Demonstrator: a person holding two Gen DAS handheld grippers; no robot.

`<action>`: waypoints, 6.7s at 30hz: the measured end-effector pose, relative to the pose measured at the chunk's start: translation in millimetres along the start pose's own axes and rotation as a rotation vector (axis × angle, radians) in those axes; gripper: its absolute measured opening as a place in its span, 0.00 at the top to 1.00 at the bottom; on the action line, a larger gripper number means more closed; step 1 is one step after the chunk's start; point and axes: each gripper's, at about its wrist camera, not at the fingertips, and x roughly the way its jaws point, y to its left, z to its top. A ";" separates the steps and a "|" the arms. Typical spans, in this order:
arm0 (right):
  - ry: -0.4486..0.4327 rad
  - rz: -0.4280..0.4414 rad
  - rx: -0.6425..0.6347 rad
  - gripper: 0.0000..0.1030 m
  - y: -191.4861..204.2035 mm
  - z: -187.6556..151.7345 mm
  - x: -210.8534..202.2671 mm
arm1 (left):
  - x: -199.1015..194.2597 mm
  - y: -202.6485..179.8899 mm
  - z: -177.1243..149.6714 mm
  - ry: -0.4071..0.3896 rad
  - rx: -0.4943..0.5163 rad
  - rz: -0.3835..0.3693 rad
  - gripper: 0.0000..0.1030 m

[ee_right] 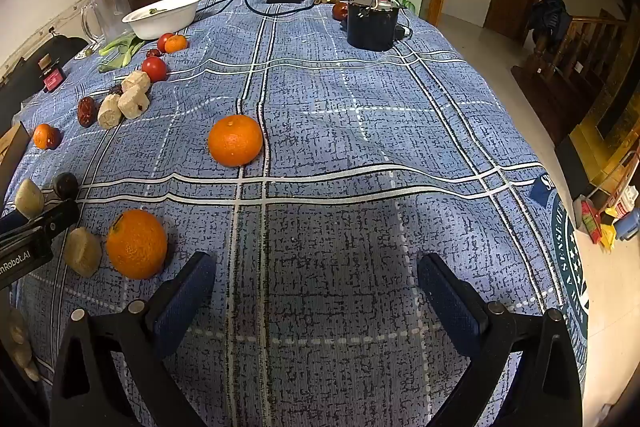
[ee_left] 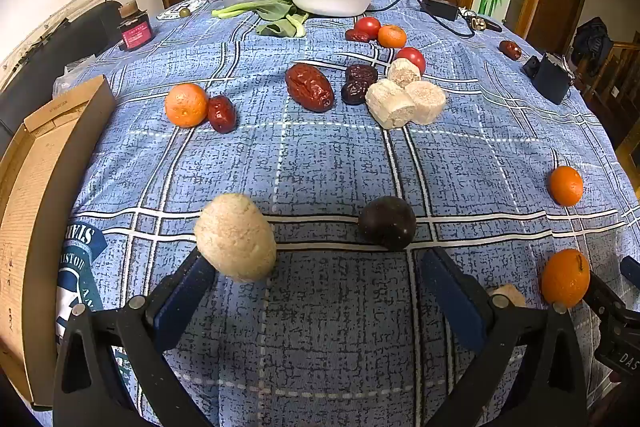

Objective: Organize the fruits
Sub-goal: 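Move the left tool toward the pale round bun while the right tool approaches an orange, then close the left tool on the pale bun while the right tool grasps the orange, then carry the bun in the left tool and the orange in the right tool over the cardboard tray, then open the left tool to drop the bun while the right tool releases the orange, then move the left tool toward a dark plum while the right tool approaches a pale round piece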

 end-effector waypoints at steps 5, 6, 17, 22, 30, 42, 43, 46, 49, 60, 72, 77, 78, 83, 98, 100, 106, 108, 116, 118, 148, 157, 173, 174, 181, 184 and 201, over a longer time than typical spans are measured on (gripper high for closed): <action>0.000 -0.001 -0.001 0.01 0.0 0.0 0.0 | -0.1 0.1 0.0 -0.001 0.000 0.000 0.00; 0.000 -0.001 -0.001 0.01 0.0 0.0 0.0 | -0.1 0.1 0.0 -0.001 0.000 0.000 0.00; 0.000 -0.001 -0.001 0.01 0.0 0.0 0.0 | 1.9 -2.6 2.5 0.030 -0.013 0.013 0.00; -0.001 0.000 -0.001 0.01 0.1 0.0 0.0 | 2.4 -1.7 1.7 0.037 -0.009 0.013 0.00; -0.001 0.000 -0.001 0.01 0.1 0.0 0.0 | -27.9 27.5 -9.4 0.090 -0.094 -0.024 0.14; 0.013 0.011 -0.015 0.00 2.2 8.4 6.8 | -81.6 91.0 -16.9 0.095 -0.190 -0.035 0.30; 0.014 0.010 -0.014 0.00 3.0 8.9 7.3 | -83.8 93.3 -17.0 0.094 -0.192 -0.031 0.31; 0.015 0.009 -0.013 0.00 1.8 7.0 6.5 | -90.4 98.1 -18.9 0.090 -0.196 -0.030 0.32; 0.014 0.007 -0.010 0.00 2.2 7.2 7.1 | -92.2 96.6 -17.6 0.087 -0.174 -0.034 0.32; 0.044 -0.004 0.061 0.05 -2.9 9.8 -13.0 | -90.2 95.1 -12.2 0.103 -0.113 -0.063 0.31; 0.083 0.237 0.030 0.25 43.7 24.6 -25.7 | -60.5 97.0 17.9 0.123 -0.062 -0.180 0.38; 0.093 0.241 -0.010 0.27 60.0 29.5 -17.4 | -39.7 83.0 30.5 0.135 -0.002 -0.192 0.39; 0.094 0.236 -0.021 0.27 63.3 29.9 -15.9 | -34.8 79.5 32.8 0.143 0.007 -0.196 0.39; 0.116 0.223 -0.033 0.33 66.2 29.6 -8.4 | -15.1 61.2 37.8 0.163 0.081 -0.208 0.39; 0.129 0.198 -0.064 0.63 73.4 20.5 -5.2 | -7.1 59.4 28.7 0.183 0.081 -0.205 0.69; 0.128 0.201 -0.059 0.63 72.8 18.6 -9.0 | -13.9 63.6 28.5 0.174 0.066 -0.205 0.69; 0.095 0.239 -0.079 0.63 81.4 23.4 -30.4 | -50.0 87.7 29.4 0.124 0.009 -0.200 0.69; 0.073 0.262 -0.105 0.63 92.0 28.3 -40.9 | -65.0 101.7 30.4 0.103 -0.009 -0.192 0.68; 0.012 0.416 -0.224 0.62 172.9 53.2 -75.4 | -104.3 198.8 45.7 0.042 -0.136 -0.105 0.68; 0.015 0.460 -0.253 0.62 199.8 58.8 -78.1 | -107.6 223.4 49.9 0.035 -0.148 -0.068 0.68; 0.149 0.485 -0.501 0.61 480.5 80.4 6.2 | 14.0 372.0 80.7 0.214 -0.169 0.037 0.67; 0.098 0.471 -0.471 0.45 477.9 98.2 -2.9 | -10.3 378.4 91.6 0.159 -0.182 0.024 0.52; 0.024 0.345 -0.059 0.37 255.3 99.1 -39.7 | -71.6 333.2 78.4 0.075 -0.272 -0.111 0.39; 0.027 0.333 -0.033 0.37 239.2 96.5 -40.5 | -72.7 323.2 75.6 0.079 -0.268 -0.123 0.39; 0.066 0.249 0.102 0.38 131.1 65.5 -37.0 | -72.1 245.6 60.9 0.128 -0.204 -0.175 0.40; 0.083 0.241 0.119 0.38 105.8 52.7 -32.3 | -68.7 210.1 54.9 0.156 -0.162 -0.191 0.40; 0.123 0.348 -0.060 0.38 97.6 40.1 -29.9 | -120.5 163.3 10.7 0.132 -0.280 -0.117 0.40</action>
